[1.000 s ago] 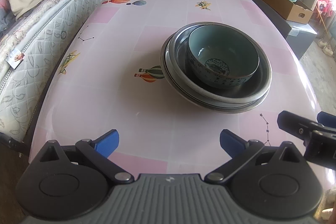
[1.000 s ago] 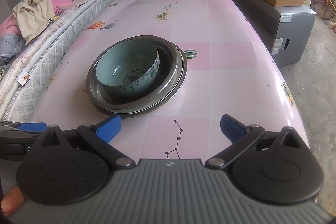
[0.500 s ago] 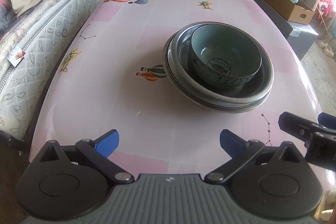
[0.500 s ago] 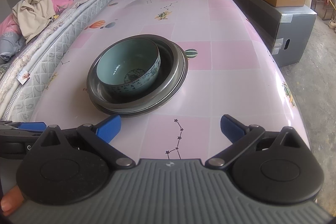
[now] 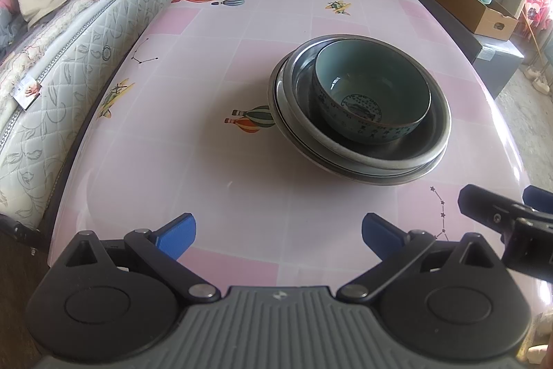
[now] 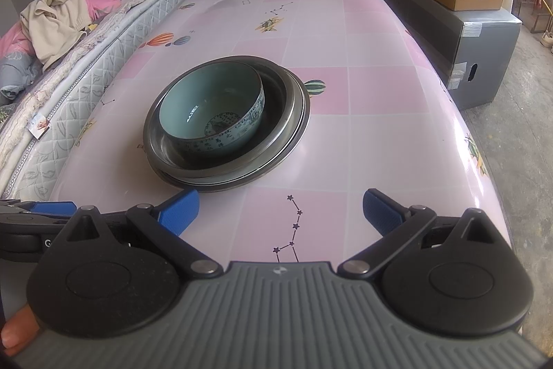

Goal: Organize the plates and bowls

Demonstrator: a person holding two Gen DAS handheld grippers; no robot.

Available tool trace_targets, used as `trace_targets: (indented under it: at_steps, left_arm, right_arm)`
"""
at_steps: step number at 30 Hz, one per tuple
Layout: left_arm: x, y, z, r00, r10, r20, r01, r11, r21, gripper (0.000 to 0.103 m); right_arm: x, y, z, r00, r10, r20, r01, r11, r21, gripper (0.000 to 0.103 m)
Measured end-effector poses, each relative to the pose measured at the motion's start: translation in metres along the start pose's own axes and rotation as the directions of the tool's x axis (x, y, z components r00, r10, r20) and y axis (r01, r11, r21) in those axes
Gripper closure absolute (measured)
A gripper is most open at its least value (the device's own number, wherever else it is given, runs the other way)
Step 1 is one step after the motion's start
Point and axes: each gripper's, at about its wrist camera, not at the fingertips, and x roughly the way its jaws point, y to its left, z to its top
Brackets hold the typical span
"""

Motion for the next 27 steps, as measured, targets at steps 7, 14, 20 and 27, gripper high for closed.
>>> trace_targets:
  at_steps: [7,14,20,27]
  left_arm:
    - [-0.0001,-0.0001,0.0003,1.000,0.001,0.000,-0.001,1.000,0.000,0.000]
    - [-0.0007,0.0003,0.0000,1.000,0.003,-0.001,-0.003,1.000,-0.002,0.000]
    - [-0.0010,0.0003,0.0006,1.000,0.004,-0.001,-0.004,1.000,-0.002,0.000]
    - [-0.0016,0.0004,0.0013,1.000,0.002,-0.003,-0.002,1.000,-0.002,0.000]
  right_arm:
    - [0.0005,0.0008,-0.0007,1.000,0.002,0.001,-0.002,1.000,-0.003,0.002]
    - [0.0001,0.0030,-0.0022,1.000,0.004,-0.002,-0.004,1.000,-0.006,0.002]
    - [-0.0008,0.0040,-0.0010,1.000,0.008,-0.005,-0.008,1.000,-0.012,0.002]
    - [-0.0011,0.0037,-0.0004,1.000,0.009,-0.007,-0.009,1.000,-0.012,0.002]
